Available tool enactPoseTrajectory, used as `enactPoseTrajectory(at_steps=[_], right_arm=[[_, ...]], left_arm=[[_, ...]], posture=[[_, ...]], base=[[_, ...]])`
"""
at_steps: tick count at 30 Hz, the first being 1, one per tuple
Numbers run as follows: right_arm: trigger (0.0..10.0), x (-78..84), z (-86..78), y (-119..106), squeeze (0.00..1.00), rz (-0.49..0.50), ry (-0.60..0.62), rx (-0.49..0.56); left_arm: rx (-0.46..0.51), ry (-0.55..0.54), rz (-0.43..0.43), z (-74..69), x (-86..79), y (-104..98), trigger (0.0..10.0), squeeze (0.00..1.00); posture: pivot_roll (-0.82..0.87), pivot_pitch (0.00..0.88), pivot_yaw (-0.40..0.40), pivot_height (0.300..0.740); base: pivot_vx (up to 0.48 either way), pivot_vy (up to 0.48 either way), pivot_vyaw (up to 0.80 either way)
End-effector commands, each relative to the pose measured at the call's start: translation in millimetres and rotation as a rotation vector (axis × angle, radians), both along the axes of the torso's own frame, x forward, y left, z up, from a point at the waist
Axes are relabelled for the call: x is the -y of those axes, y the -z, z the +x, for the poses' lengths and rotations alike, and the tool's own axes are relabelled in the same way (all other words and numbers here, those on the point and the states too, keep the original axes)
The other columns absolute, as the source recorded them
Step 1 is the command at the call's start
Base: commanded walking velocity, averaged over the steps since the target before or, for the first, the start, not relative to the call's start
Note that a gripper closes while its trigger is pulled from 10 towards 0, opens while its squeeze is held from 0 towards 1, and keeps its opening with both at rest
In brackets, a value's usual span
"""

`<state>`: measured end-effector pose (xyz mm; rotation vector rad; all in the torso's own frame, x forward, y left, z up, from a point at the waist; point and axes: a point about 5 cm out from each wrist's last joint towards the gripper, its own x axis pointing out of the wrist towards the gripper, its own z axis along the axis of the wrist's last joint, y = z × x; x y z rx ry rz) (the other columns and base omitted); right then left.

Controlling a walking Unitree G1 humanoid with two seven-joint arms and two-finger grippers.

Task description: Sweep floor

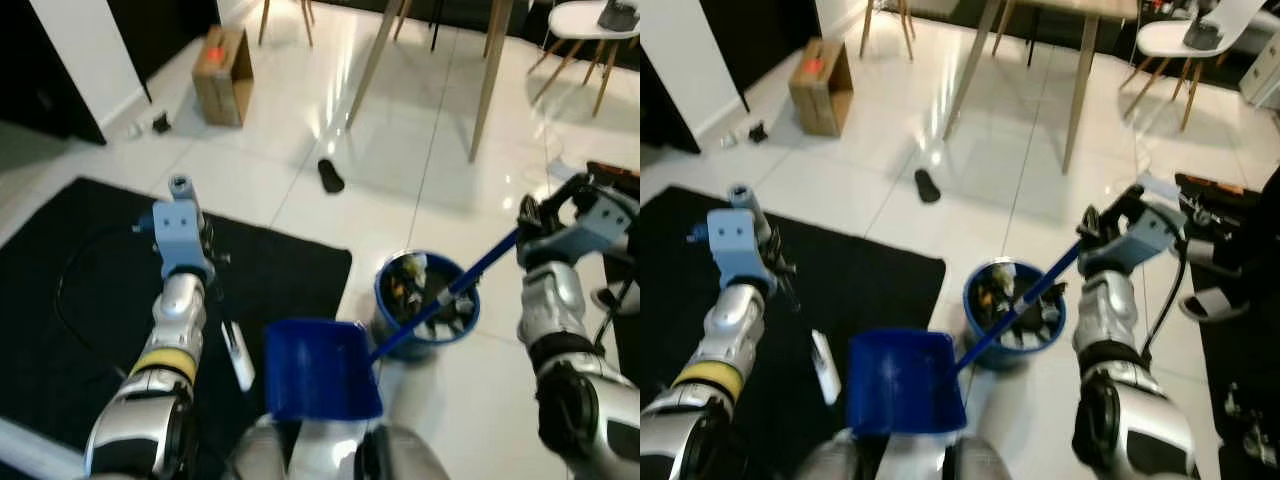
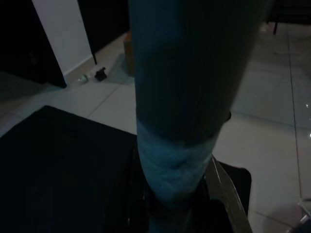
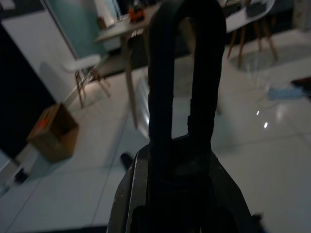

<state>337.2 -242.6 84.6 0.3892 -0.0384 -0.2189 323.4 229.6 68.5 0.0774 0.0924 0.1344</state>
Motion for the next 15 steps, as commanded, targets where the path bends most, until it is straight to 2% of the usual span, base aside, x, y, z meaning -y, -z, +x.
enactPoseTrajectory(at_steps=[1, 5, 9, 15], right_arm=[[10.0, -15.8, -5.2, 19, 0.0, 0.008, -0.082, -0.078], [10.0, -17.7, -5.6, 20, 0.0, 0.008, -0.092, -0.086], [10.0, -27.9, -5.6, 26, 0.0, 0.011, -0.117, -0.113], [10.0, -31.4, -4.3, 25, 0.0, 0.016, -0.123, -0.114]], left_arm=[[0.049, -0.018, -0.004, -0.1, -1.6, -6, 10.0, 0.0], [0.07, -0.02, 0.013, 1.5, -1.2, -10, 10.0, 0.0], [0.075, -0.024, 0.057, -0.3, -4.1, -10, 10.0, 0.0], [0.087, -0.038, 0.05, -3.2, -5.0, -11, 10.0, 0.0]], posture=[[0.12, 0.0, -0.112, 0.74], [0.15, 0.0, -0.142, 0.74], [0.18, 0.0, -0.162, 0.74], [0.19, 0.0, -0.175, 0.74]], base=[[0.0, 0.48, 0.0], [0.0, 0.48, 0.0], [0.0, 0.48, 0.0], [0.0, 0.48, 0.0]])
